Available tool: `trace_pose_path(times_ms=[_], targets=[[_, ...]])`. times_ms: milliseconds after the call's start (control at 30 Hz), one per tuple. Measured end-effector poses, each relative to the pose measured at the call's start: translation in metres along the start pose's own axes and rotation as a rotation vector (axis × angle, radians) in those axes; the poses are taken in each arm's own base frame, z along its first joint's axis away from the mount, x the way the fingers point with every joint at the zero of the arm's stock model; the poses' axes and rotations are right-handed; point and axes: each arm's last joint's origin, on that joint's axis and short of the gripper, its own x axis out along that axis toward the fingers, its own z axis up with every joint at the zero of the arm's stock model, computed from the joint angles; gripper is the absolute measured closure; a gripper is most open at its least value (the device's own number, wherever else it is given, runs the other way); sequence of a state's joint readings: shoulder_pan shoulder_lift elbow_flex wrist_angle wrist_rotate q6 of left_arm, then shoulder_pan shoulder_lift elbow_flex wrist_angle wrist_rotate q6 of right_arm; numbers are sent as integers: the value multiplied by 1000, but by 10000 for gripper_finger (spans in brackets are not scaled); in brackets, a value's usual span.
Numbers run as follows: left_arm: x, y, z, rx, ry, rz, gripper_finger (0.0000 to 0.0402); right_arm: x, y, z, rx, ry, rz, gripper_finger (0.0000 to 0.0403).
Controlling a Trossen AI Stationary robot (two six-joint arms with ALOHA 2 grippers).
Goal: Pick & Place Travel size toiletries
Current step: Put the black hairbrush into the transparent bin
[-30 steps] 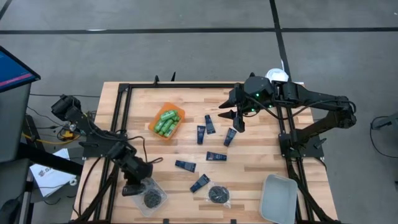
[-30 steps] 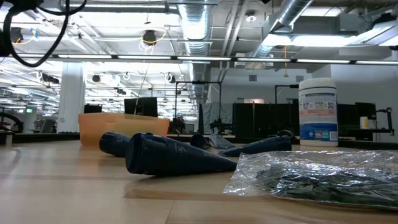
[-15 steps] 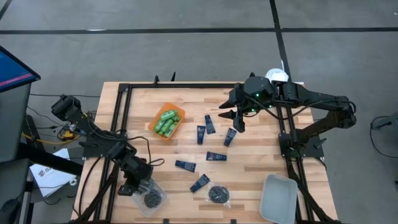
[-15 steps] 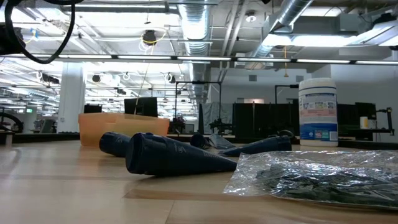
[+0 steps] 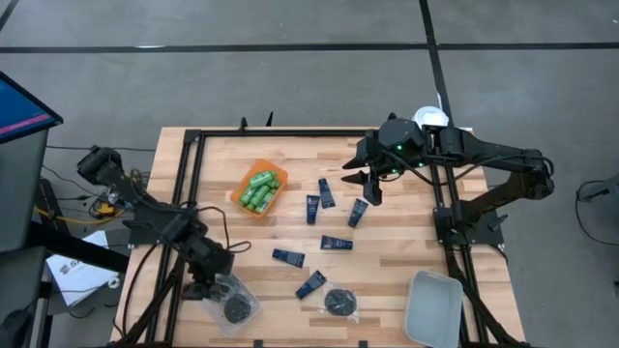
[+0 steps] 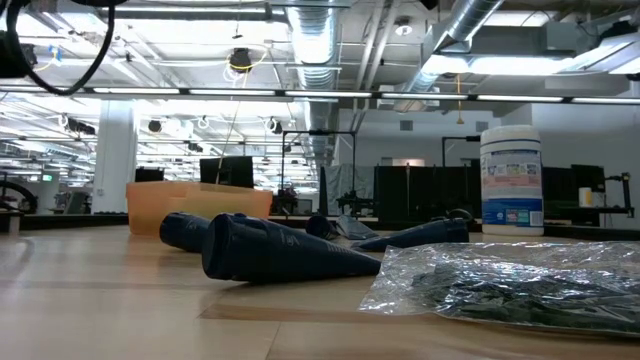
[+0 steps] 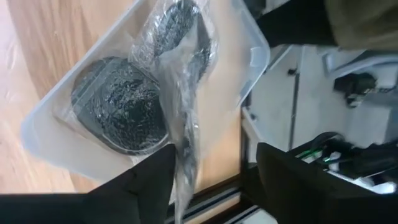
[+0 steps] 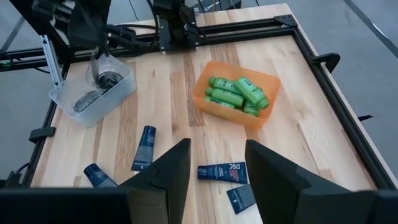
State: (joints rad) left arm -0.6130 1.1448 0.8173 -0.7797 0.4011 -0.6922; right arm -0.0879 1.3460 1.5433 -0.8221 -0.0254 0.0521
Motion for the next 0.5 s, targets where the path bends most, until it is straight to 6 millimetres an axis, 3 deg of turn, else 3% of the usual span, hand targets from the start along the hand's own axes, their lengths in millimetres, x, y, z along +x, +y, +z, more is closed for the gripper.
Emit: trace_pose_path(times_ms=[267, 500], targets=[[-37, 1, -11, -102, -144, -89, 181, 0, 0, 0, 0, 2, 0, 259], [-56, 4, -17, -129, -280, -94, 237, 0, 0, -1, 16, 10, 0, 265]])
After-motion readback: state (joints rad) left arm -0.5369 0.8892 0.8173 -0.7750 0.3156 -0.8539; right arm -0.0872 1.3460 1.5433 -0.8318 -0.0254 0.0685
